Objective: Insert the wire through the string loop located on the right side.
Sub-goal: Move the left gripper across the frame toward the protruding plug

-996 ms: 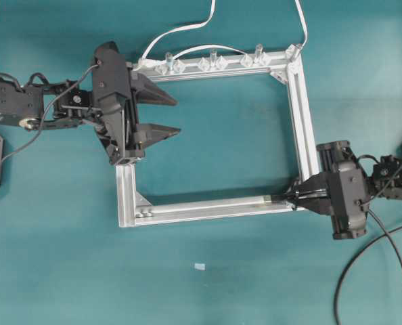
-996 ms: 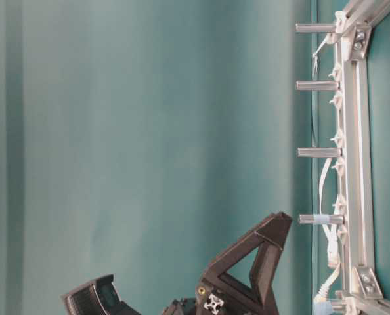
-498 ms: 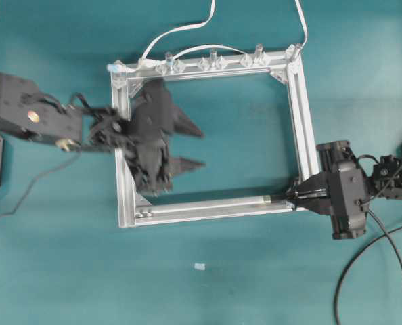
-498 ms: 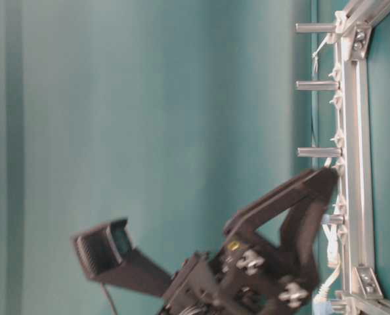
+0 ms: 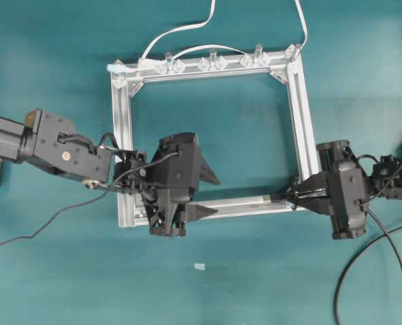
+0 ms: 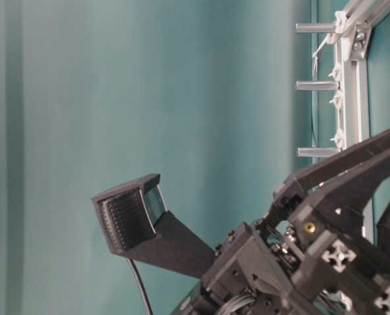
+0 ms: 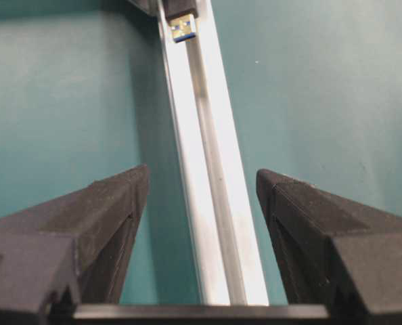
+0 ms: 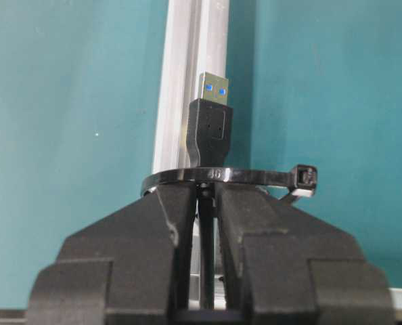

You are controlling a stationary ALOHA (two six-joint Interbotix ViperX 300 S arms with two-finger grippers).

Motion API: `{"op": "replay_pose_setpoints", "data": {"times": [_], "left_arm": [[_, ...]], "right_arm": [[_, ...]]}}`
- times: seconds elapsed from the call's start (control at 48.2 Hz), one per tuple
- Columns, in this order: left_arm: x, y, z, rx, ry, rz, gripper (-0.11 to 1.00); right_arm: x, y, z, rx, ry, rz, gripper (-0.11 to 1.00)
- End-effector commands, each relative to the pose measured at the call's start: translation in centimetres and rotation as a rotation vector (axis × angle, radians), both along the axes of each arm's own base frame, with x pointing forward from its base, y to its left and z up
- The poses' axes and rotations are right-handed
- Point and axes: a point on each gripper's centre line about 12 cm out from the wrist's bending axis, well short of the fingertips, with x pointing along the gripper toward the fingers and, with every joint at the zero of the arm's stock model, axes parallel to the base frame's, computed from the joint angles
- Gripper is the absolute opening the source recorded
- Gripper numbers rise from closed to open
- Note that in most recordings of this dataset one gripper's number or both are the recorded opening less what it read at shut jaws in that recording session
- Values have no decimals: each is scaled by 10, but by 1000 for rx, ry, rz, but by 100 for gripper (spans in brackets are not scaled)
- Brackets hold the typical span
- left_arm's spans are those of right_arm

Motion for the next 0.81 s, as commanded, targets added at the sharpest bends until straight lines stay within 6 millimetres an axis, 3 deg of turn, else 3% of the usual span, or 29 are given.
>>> {"op": "replay_pose_setpoints", "data": {"times": [0.0,0.291,0.519,0.602,0.789], "left_arm": [[5,-1,13,-12,-39,5,67],[12,0,20,-12,-60,7,67],[19,18,22,-12,-71,50,67],[32,19,18,-13,-74,56,67],[83,11,4,-17,-98,48,67]], "right_arm": [[3,0,5,-1,-25,-2,12],[3,0,5,-1,-23,-2,12],[4,-1,6,-6,-38,-7,12],[4,-2,6,-7,-41,-11,12],[4,-1,6,-8,-42,-9,12]]}}
